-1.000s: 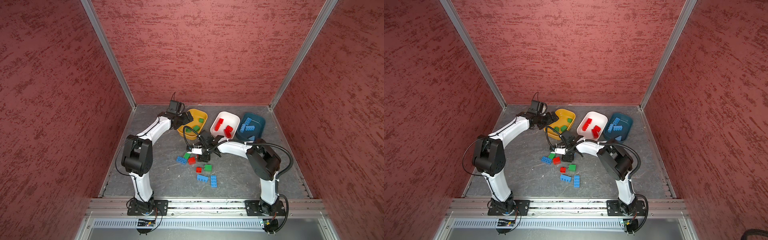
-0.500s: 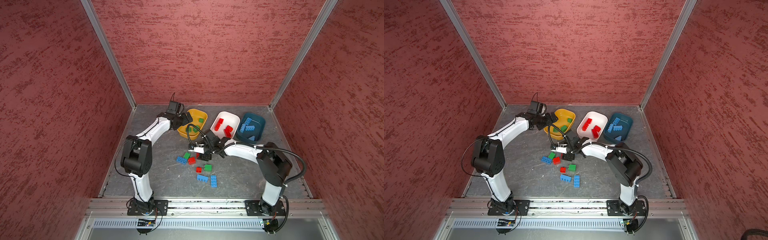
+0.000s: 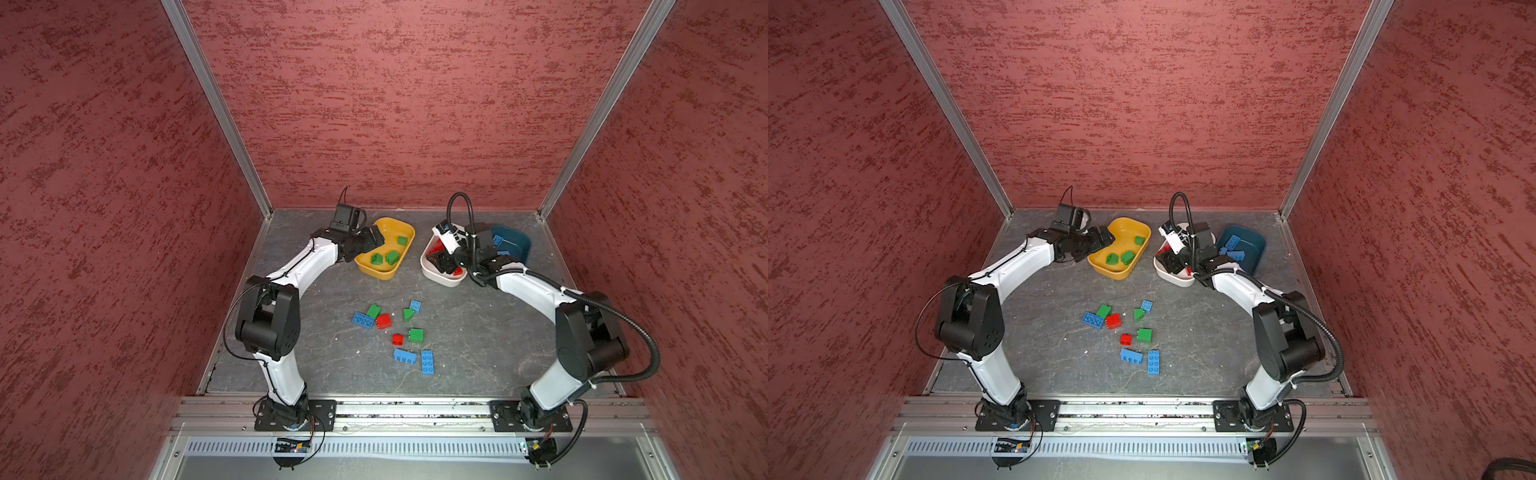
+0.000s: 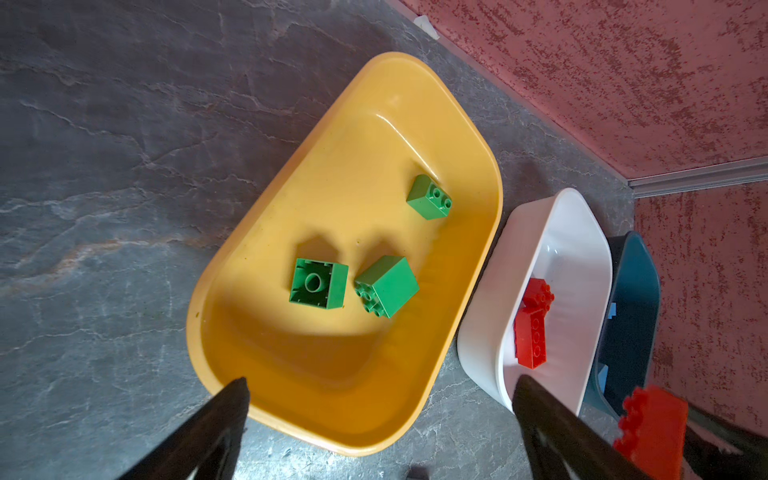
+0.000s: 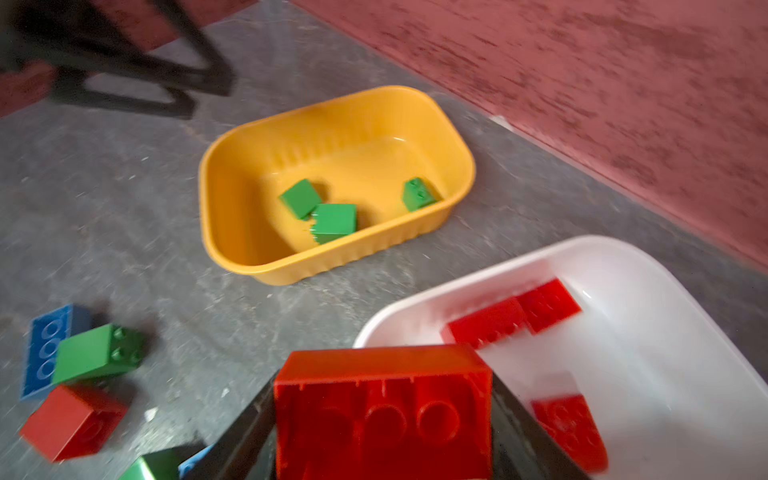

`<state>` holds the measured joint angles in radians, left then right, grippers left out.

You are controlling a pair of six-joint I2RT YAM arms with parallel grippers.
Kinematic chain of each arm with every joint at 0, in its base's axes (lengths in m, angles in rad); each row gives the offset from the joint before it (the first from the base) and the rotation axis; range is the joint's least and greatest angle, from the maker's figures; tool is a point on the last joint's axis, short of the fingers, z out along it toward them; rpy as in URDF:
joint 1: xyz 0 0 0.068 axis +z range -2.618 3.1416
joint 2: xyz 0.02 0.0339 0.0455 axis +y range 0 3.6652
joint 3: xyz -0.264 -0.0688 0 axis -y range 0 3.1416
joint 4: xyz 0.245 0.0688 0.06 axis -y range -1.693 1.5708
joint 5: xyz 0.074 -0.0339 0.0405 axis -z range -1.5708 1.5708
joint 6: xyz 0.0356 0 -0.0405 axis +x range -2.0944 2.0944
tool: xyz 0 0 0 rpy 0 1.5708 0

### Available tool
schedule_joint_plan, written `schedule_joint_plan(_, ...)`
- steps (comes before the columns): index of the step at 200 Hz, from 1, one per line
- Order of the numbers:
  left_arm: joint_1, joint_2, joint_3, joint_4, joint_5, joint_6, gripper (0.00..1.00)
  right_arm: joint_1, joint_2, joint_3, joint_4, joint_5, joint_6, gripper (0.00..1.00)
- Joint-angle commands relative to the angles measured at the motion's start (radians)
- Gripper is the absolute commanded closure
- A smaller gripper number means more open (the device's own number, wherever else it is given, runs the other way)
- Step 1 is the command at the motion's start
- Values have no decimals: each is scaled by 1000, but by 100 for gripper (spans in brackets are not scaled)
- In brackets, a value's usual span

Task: Sort the legos into containers by color
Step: 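Carry the red brick into the white bin and open the right gripper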

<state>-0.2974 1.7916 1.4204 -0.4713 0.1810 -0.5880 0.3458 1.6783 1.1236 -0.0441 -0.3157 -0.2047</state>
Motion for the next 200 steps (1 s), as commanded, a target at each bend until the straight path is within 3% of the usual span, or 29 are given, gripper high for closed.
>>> schedule_joint_plan(1,2,-36,-17,12,-8,9,1,-35,50,53,-14,112,119,51)
schedule_joint_plan(49,2,-47,-40,10,-7,2,1,-68,209,195,-207,79,-94,49)
schedule_joint_plan(90,2,-84,-74,1,-23,-3,1,-69,288,279,-244,99,-61,35)
schedule_joint_plan(113,2,-99,-90,-12,-39,1,1,-61,266,262,-211,116,-44,23)
schedule_joint_plan(134,2,-105,-103,-14,-43,-2,1,-53,236,245,-202,88,-33,19)
schedule_joint_plan(160,3,-106,-112,-3,-39,-11,1,-33,193,211,-188,87,-14,17)
schedule_joint_plan(200,2,-104,-113,3,-43,-14,1,31,50,35,-114,-18,-71,18)
